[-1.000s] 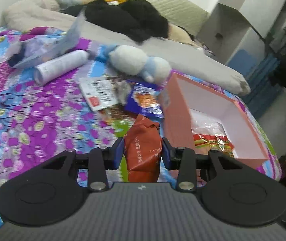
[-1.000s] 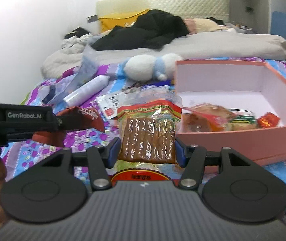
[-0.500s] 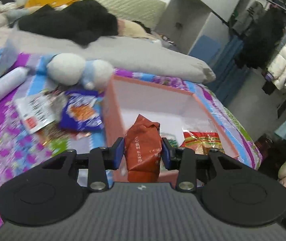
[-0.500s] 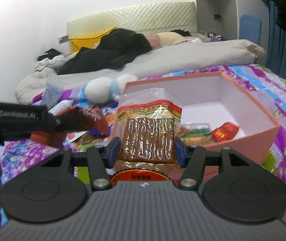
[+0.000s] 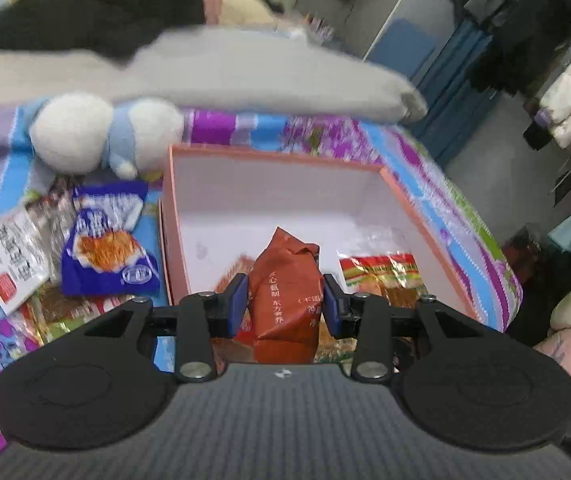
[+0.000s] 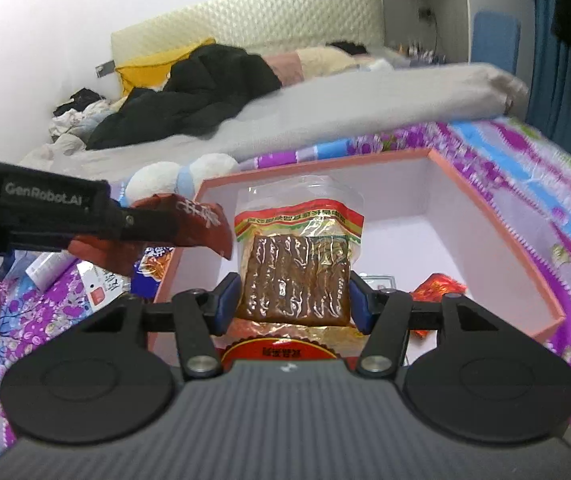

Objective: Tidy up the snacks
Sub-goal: 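Lower the strip bag into the box with the right tool while the left tool drops the red-brown bag in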

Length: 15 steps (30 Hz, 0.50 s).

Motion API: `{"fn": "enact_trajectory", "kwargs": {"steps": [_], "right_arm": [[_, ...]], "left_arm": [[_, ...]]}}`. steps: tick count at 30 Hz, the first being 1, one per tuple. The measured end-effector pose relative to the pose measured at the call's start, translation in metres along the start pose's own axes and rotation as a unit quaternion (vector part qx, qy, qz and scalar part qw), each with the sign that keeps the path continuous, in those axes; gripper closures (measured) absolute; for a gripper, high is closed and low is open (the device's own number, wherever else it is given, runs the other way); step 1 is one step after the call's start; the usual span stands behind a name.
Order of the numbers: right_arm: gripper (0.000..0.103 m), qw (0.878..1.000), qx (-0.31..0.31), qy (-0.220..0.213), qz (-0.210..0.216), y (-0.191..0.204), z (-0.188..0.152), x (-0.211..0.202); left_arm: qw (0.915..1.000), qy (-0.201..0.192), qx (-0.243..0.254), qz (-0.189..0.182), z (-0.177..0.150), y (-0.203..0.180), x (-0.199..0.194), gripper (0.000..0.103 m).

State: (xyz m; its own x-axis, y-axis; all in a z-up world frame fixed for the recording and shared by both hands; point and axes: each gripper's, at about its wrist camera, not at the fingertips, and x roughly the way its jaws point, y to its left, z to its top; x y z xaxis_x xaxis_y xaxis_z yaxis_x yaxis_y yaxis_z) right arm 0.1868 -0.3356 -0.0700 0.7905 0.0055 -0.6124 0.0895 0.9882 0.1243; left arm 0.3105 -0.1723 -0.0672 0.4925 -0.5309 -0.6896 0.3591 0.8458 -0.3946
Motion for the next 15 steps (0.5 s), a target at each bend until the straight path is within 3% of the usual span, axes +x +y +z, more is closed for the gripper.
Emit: {"fn": "enact_trajectory", "kwargs": {"steps": [7,12,13,15], "right_arm": [[0.044,0.996,-0.011,0.082,-0.019,-0.016,0.001,0.044],[0.038,0.994,-0.008,0.108,-0.024,-0.023,-0.008,0.057],[0.035,0.994,-0.004,0.108,-0.026,-0.024,-0.009,0.056],[0.026,0.994,-0.005,0.104,-0.026,-0.024,-0.009,0.054]], "left_arm": [[0.9972,0.070,-0.003,0.024,0.011,0.004,0.039,0.059],[0.9956,0.090,-0.009,0.027,0.008,0.013,0.050,0.057],[0.9955,0.090,-0.010,0.030,0.006,0.013,0.050,0.056],[0.9952,0.092,-0.009,0.032,0.006,0.014,0.050,0.038]]}}
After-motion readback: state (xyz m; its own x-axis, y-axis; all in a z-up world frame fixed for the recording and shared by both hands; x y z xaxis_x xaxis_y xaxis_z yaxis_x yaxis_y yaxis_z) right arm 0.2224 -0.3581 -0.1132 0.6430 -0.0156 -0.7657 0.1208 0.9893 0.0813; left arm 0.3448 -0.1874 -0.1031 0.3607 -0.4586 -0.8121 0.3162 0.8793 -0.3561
